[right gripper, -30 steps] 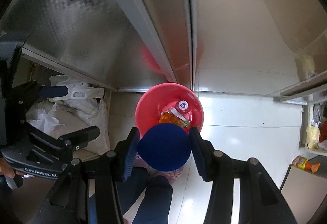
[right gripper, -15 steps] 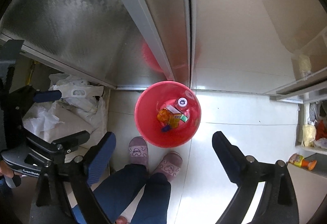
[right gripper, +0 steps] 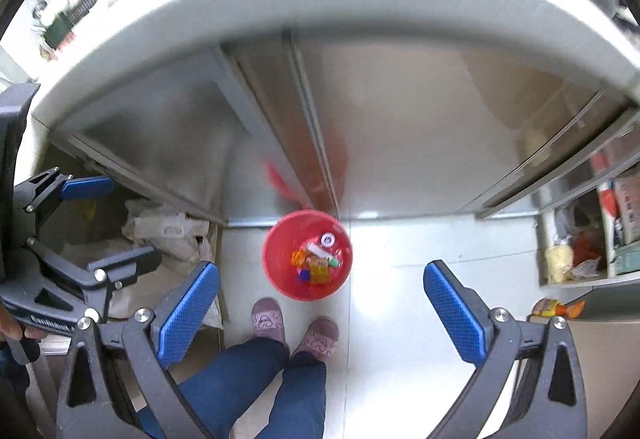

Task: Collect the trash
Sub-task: 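Raise both tools from the bin back up toward the counter, then move the left gripper onto the red sauce sachet while the right approaches the white scoop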

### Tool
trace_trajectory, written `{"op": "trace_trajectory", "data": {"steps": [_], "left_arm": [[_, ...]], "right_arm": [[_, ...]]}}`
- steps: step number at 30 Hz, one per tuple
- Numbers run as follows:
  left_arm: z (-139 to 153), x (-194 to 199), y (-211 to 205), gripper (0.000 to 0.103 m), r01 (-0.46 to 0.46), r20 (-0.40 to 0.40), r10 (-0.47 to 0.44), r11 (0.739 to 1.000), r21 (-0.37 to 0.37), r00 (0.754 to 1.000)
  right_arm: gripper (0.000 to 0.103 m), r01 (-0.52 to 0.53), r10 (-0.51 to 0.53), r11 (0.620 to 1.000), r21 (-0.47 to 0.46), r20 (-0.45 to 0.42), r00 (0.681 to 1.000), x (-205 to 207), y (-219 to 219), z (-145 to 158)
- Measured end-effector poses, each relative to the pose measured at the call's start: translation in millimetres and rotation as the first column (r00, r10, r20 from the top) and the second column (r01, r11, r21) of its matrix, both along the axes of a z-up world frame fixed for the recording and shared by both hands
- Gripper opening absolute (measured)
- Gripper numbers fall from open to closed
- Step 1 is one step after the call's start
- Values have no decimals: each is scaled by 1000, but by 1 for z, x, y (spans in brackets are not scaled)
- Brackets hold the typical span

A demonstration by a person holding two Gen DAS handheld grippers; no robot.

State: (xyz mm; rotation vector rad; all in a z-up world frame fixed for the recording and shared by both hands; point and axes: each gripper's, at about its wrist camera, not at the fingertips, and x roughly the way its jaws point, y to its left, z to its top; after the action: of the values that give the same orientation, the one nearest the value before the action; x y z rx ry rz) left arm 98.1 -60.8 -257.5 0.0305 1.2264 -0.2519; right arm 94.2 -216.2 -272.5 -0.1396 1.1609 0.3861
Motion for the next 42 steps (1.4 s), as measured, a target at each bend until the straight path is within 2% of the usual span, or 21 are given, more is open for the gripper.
{"op": "trace_trajectory", "data": {"steps": [6, 9, 15, 20, 23, 28, 33, 39, 42], "left_arm": [[81, 3, -8, 103, 9, 92, -4, 998, -54, 996], [111, 4, -12, 103, 9, 128, -4, 999, -43, 992], [156, 7, -10, 103, 7, 173, 2, 999, -49, 985], [172, 17, -1, 103, -9, 180, 16, 999, -43, 984], [182, 23, 8, 103, -21, 198, 33, 998, -62, 980], [190, 36, 29, 103, -39, 210, 49, 998, -51, 977], [196, 56, 63, 103, -57, 213, 64, 998, -34, 975], [193, 80, 111, 103, -98, 203, 101, 995, -23, 974], [189, 90, 136, 103, -122, 188, 120, 993, -6, 975]], "right_arm": [[102, 26, -28, 999, 21, 86, 996, -10, -18, 76], [102, 39, -45, 998, 43, 148, 988, -12, -25, 111], [102, 31, -44, 997, 67, 196, 980, -8, -27, 143], [102, 10, -30, 997, 83, 249, 968, 2, -19, 158], [102, 4, -20, 998, 63, 255, 967, 11, -12, 163], [102, -51, 40, 998, 24, 330, 943, 24, 10, 180], [102, -58, 30, 994, 92, 282, 959, 51, 34, 183], [102, -95, 77, 993, 64, 240, 968, 80, 83, 190], [102, -113, 91, 990, 86, 221, 971, 91, 100, 192]]}}
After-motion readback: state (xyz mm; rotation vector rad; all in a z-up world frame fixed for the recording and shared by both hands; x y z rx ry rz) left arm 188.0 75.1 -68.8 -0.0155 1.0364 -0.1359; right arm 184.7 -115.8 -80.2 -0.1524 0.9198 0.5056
